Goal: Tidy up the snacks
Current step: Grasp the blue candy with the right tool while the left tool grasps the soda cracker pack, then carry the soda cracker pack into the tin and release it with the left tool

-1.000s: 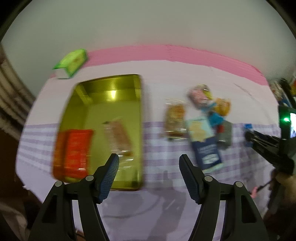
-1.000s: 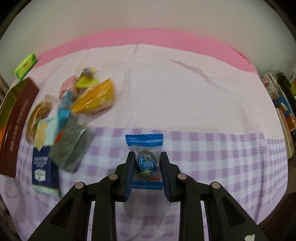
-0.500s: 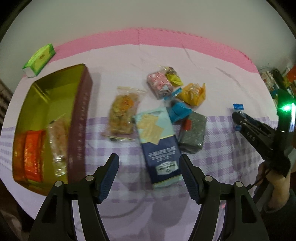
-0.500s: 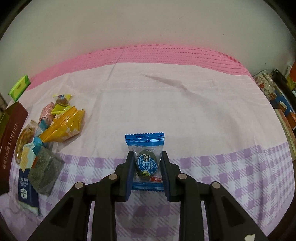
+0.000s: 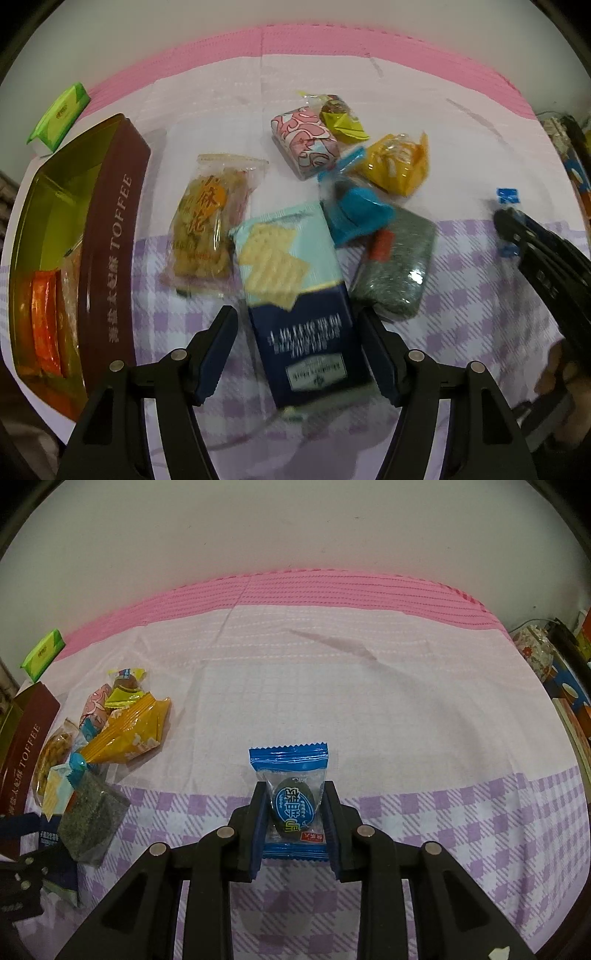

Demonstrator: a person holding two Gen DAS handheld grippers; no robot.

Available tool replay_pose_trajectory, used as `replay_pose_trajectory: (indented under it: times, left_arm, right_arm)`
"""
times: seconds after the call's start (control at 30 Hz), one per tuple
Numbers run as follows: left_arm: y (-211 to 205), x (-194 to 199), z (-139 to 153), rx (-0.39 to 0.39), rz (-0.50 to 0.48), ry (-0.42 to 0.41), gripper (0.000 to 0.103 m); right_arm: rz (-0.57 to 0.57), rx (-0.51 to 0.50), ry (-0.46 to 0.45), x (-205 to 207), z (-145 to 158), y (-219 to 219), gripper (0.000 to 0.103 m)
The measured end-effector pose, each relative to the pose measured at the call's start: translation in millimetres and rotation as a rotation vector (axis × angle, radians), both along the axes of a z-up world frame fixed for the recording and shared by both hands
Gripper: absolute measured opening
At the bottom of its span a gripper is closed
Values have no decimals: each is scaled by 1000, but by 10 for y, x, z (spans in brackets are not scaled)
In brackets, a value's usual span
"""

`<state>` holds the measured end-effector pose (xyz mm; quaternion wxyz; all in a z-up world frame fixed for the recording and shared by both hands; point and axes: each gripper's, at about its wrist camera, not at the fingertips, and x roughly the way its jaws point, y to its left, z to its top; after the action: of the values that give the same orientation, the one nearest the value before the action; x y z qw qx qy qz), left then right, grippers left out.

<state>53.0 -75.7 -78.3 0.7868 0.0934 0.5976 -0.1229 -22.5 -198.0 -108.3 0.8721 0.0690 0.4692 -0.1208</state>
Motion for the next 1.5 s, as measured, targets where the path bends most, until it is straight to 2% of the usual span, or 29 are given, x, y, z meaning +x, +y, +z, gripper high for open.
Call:
replay_pose_trajectory:
  times: [0.2, 0.27, 0.37, 0.83, 1.13, 1.33, 1.5]
  left_arm:
    - [-11, 132, -43, -10, 16, 6, 66]
    - [-19, 106, -41, -12, 1, -3, 57]
    - [-13, 26, -30, -14, -19, -13, 52]
    - [242, -197, -9, -23, -62, 22, 51]
    - [354, -303, 385, -57, -79, -52, 51]
    - [752, -133, 741, -48, -10, -137, 51]
    - [1128, 99, 794, 0, 83, -172, 51]
  right_arm:
    - [-3, 18, 2, 17, -7, -20, 26]
    - [-2, 14, 3, 25, -6, -28, 26]
    - [0, 7, 5, 27, -14, -24, 26]
    - [-2, -9, 5, 25, -19, -4, 26]
    - [-5, -20, 3, 12, -24, 19, 26]
    - [-6, -20, 3, 14, -25, 19, 26]
    - [-7, -20, 4, 16, -24, 21, 26]
